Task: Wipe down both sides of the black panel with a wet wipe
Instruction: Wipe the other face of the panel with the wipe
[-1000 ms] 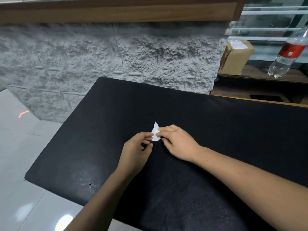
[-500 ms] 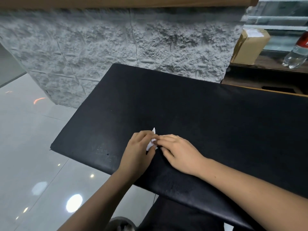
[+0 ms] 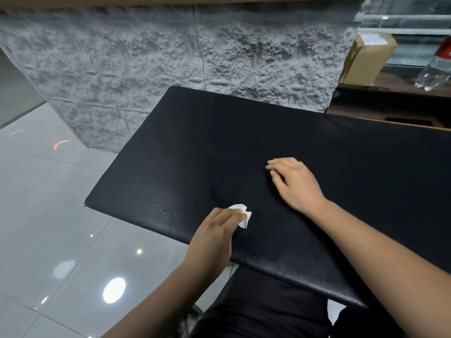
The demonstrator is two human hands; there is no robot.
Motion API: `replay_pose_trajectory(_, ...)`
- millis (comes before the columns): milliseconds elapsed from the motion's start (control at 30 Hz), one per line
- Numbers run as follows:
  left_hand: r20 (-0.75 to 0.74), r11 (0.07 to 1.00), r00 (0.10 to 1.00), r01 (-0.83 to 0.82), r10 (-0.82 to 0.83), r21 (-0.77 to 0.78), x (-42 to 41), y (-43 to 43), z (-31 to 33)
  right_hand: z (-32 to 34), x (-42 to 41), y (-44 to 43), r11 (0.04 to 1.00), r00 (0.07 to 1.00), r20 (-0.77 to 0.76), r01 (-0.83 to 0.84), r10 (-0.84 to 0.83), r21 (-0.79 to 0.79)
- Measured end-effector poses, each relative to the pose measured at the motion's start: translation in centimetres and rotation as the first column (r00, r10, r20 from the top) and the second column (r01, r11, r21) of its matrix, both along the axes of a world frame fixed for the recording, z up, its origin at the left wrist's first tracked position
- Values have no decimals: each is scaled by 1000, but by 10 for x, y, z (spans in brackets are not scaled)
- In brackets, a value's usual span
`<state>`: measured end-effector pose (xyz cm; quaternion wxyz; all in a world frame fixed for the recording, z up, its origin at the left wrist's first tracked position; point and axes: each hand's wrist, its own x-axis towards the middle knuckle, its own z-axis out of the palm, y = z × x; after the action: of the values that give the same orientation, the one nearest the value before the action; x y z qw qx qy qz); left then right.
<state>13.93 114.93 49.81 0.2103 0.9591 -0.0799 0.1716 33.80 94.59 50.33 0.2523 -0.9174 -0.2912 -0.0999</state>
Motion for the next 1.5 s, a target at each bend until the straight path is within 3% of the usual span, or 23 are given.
replay_pose_trajectory(300,-114,992,986,116,-120,-47,-31,-34,5,-18,4,0,994,992,-66,102,-105,-47)
replay_pose_trajectory(600,1,986,993,121,-122,-114,-42,-41,-4,-20,4,-2,992,992,-40,115,-118,-60)
replay_pose_trajectory(867,105,991,991,-71,84,-117,-47,7,-17,-20,3,-3,992,992,-48,118,-120,-49)
replay_pose_trajectory(1233,76,945,957,-262,281,-194,-43,70,-27,-23,4,-3,992,991,-54,120,-121,-25)
replay_pose_trajectory(1367,108,922,939,-292,327,-256,-45,55,-29,-23,3,-3,992,991,-52,122,-123,-21)
replay_pose_trajectory(1500,121,932,955,-228,270,-282,-46,31,-27,-22,2,-3,992,991,-45,127,-128,-19)
